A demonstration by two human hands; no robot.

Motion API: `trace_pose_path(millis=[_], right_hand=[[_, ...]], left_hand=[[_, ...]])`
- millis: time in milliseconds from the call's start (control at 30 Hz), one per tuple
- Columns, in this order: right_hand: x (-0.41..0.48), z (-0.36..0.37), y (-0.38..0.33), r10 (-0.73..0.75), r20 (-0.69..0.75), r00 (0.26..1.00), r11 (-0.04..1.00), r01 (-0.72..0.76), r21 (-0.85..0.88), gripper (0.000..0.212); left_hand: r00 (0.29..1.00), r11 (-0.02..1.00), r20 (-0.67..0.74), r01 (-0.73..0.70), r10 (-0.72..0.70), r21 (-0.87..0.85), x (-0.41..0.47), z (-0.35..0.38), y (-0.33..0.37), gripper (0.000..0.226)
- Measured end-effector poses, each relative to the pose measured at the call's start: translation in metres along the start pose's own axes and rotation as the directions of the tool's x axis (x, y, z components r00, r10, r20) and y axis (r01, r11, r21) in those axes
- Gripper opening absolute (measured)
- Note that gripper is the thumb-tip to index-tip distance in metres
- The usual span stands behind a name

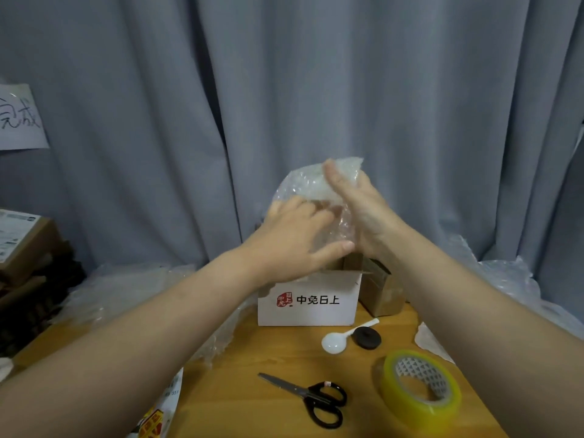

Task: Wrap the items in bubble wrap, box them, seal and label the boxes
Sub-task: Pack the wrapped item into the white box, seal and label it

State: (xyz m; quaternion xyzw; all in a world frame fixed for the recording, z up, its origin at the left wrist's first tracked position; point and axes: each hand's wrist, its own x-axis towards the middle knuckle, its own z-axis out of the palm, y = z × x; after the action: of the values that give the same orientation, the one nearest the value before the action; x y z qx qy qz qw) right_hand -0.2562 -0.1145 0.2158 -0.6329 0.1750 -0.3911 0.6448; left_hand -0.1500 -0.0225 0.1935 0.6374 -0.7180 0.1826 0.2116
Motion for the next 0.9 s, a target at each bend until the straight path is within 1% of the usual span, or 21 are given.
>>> trace_pose_path(millis=[33, 67, 133, 167, 200, 233, 267, 333, 367, 433, 467, 500, 533, 567, 600, 633, 667, 700, 767, 833, 900], right_hand=[[0.002, 0.000, 0.003, -0.072, -0.094, 0.993, 0.997, 0.069, -0.035, 0.058], [0.003, -0.001, 0.004, -0.151, -0.178, 0.972, 0.988, 0.141, -0.066, 0.039], [0.003, -0.007, 0.004, -0.286, -0.264, 0.921, 0.956, 0.253, -0.151, 0.012], [0.004, -0.011, 0.003, -0.333, -0.267, 0.904, 0.937, 0.286, -0.200, 0.010], [0.002, -0.012, 0.000, -0.372, -0.238, 0.897, 0.919, 0.318, -0.235, 0.013], [0.000, -0.012, -0.002, -0.385, -0.202, 0.901, 0.914, 0.341, -0.221, 0.017], [0.000, -0.012, -0.004, -0.369, -0.172, 0.913, 0.925, 0.344, -0.161, 0.021], [-0.002, -0.010, -0.005, -0.277, -0.075, 0.958, 0.960, 0.279, 0.025, 0.029], [-0.004, -0.009, -0.007, -0.228, -0.018, 0.974, 0.968, 0.229, 0.100, 0.033], [-0.002, -0.007, -0.005, -0.185, 0.029, 0.982, 0.978, 0.182, 0.097, 0.037], [0.002, -0.008, -0.001, -0.216, 0.029, 0.976, 0.976, 0.216, -0.013, 0.036], [0.009, -0.010, 0.004, -0.283, 0.036, 0.959, 0.938, 0.284, -0.198, 0.033], [0.012, -0.010, 0.005, -0.321, 0.055, 0.945, 0.859, 0.316, -0.403, 0.037], [0.015, -0.011, 0.007, -0.326, 0.076, 0.942, 0.776, 0.313, -0.547, 0.052], [0.022, -0.015, 0.011, -0.288, 0.107, 0.952, 0.775, 0.297, -0.558, 0.074], [0.032, -0.022, 0.017, -0.234, 0.144, 0.962, 0.836, 0.274, -0.475, 0.094], [0.042, -0.031, 0.024, -0.176, 0.175, 0.969, 0.893, 0.232, -0.387, 0.103], [0.047, -0.038, 0.028, -0.147, 0.199, 0.969, 0.920, 0.207, -0.331, 0.097], [0.060, -0.048, 0.039, -0.168, 0.131, 0.977, 0.885, 0.208, -0.417, 0.066], [0.078, -0.056, 0.052, -0.249, -0.029, 0.968, 0.804, 0.189, -0.564, 0.059], [0.095, -0.059, 0.064, -0.315, -0.139, 0.939, 0.735, 0.148, -0.661, 0.060]], left_hand=[[0.999, 0.998, 0.040, -0.009, 0.011, -0.055, -0.001, 0.001, -0.002, 0.059], [0.999, 0.982, 0.044, 0.009, -0.001, -0.187, -0.002, 0.000, -0.003, 0.053], [0.984, 0.900, -0.145, 0.033, -0.106, -0.435, -0.001, -0.002, -0.010, 0.031], [0.941, 0.872, -0.260, 0.069, -0.219, -0.485, 0.000, -0.002, -0.015, 0.022], [0.890, 0.829, -0.308, 0.125, -0.337, -0.546, 0.001, -0.003, -0.019, 0.027], [0.861, 0.750, -0.263, 0.184, -0.435, -0.636, 0.003, -0.004, -0.022, 0.048], [0.858, 0.617, -0.132, 0.242, -0.496, -0.749, 0.004, -0.005, -0.024, 0.071], [0.877, 0.304, 0.119, 0.285, -0.465, -0.909, 0.007, -0.003, -0.026, 0.101], [0.890, 0.195, 0.174, 0.276, -0.421, -0.941, 0.009, -0.001, -0.027, 0.108], [0.916, 0.062, 0.180, 0.216, -0.358, -0.974, 0.012, 0.005, -0.031, 0.107], [0.922, 0.018, 0.158, 0.175, -0.353, -0.984, 0.014, 0.008, -0.032, 0.099], [0.921, -0.006, 0.130, 0.138, -0.367, -0.990, 0.016, 0.012, -0.035, 0.087], [0.918, -0.011, 0.101, 0.105, -0.384, -0.994, 0.018, 0.015, -0.038, 0.078], [0.918, 0.001, 0.071, 0.077, -0.390, -0.997, 0.019, 0.019, -0.042, 0.072], [0.924, 0.032, 0.045, 0.061, -0.380, -0.998, 0.021, 0.022, -0.046, 0.069], [0.933, 0.081, 0.029, 0.062, -0.360, -0.995, 0.023, 0.026, -0.052, 0.067], [0.942, 0.147, 0.024, 0.078, -0.335, -0.986, 0.026, 0.028, -0.056, 0.064], [0.953, 0.238, 0.029, 0.105, -0.302, -0.966, 0.030, 0.031, -0.062, 0.062], [0.968, 0.488, 0.086, 0.195, -0.237, -0.851, 0.041, 0.041, -0.080, 0.064], [0.939, 0.748, 0.193, 0.342, -0.283, -0.569, 0.050, 0.057, -0.104, 0.064], [0.872, 0.875, 0.349, 0.432, -0.344, -0.219, 0.050, 0.075, -0.126, 0.048]])
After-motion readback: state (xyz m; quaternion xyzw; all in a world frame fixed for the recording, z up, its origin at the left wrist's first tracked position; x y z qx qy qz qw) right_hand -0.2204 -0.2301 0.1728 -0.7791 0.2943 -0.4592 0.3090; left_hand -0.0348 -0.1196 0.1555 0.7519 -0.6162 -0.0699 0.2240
